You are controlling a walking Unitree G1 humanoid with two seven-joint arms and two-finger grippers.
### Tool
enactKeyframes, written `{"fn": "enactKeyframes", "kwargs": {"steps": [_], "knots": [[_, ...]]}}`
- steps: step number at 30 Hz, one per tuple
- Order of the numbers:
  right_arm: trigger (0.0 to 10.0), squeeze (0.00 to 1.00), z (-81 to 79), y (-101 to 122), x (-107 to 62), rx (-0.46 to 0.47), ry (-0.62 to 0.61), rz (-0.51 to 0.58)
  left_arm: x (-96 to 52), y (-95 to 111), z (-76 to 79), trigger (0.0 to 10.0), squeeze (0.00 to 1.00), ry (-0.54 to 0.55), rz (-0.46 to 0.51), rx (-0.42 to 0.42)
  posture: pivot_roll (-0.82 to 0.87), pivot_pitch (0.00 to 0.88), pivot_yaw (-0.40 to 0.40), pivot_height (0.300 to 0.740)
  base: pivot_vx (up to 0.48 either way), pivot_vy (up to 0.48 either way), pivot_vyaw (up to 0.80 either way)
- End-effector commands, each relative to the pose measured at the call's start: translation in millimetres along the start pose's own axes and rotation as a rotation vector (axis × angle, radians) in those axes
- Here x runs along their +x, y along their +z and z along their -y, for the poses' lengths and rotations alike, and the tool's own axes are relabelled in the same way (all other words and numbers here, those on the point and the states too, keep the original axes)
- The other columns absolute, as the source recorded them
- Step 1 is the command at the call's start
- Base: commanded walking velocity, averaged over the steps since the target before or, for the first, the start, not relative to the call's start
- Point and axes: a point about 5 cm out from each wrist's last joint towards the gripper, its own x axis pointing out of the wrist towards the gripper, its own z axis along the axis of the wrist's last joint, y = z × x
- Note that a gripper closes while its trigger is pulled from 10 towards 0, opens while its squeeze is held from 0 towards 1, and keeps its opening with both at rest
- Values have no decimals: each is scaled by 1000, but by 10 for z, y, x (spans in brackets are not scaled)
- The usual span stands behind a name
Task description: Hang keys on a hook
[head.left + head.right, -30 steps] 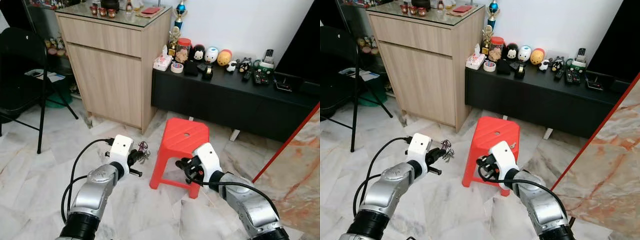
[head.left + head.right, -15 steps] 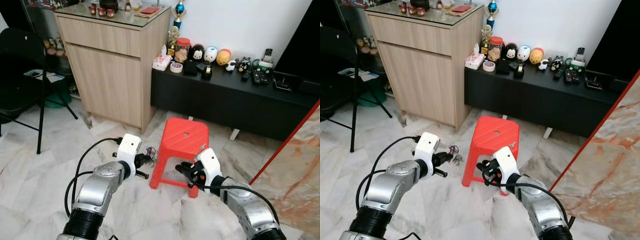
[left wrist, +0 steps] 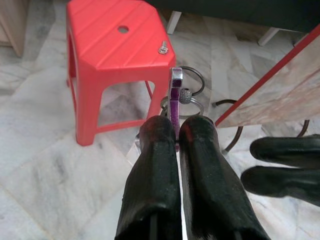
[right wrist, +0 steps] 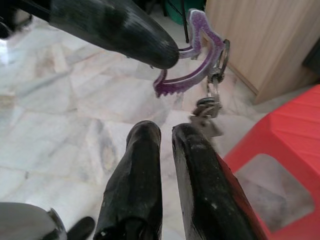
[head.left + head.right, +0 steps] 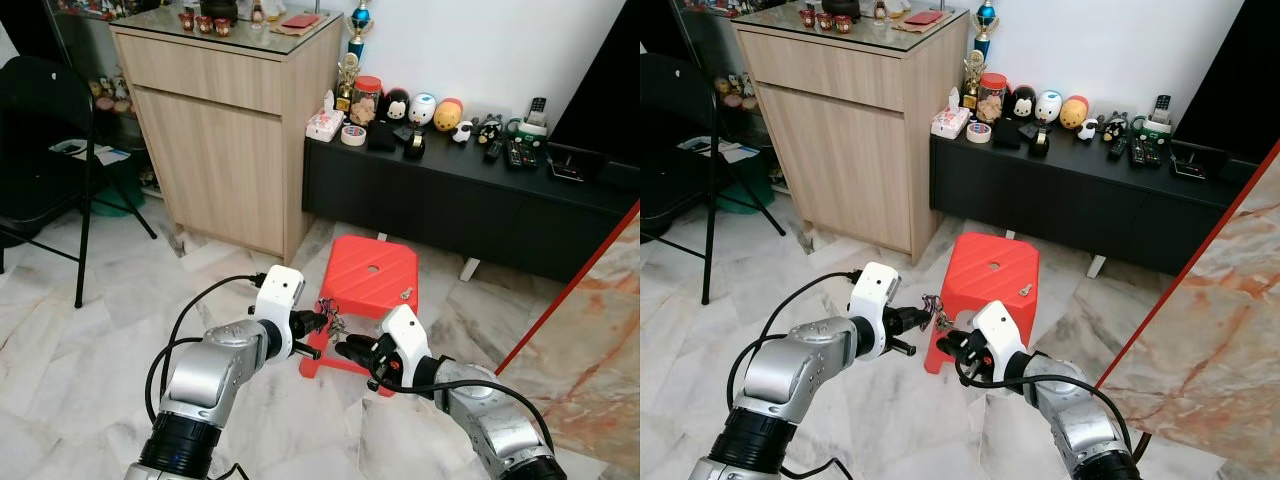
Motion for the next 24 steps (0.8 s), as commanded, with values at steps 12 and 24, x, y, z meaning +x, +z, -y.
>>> {"fn": "enactKeyframes", "kwargs": {"steps": [12, 24], "knots": [[10000, 0, 134, -59, 6, -58, -82, -47, -11, 131, 100, 10000, 0, -27, 34, 11, 82, 0, -87, 740, 0, 0, 0], [10000, 0, 197, 0, 50, -71, -137, 10, -11, 130, 148, 10000, 0, -49, 34, 15, 83, 0, -88, 740, 0, 0, 0]]}}
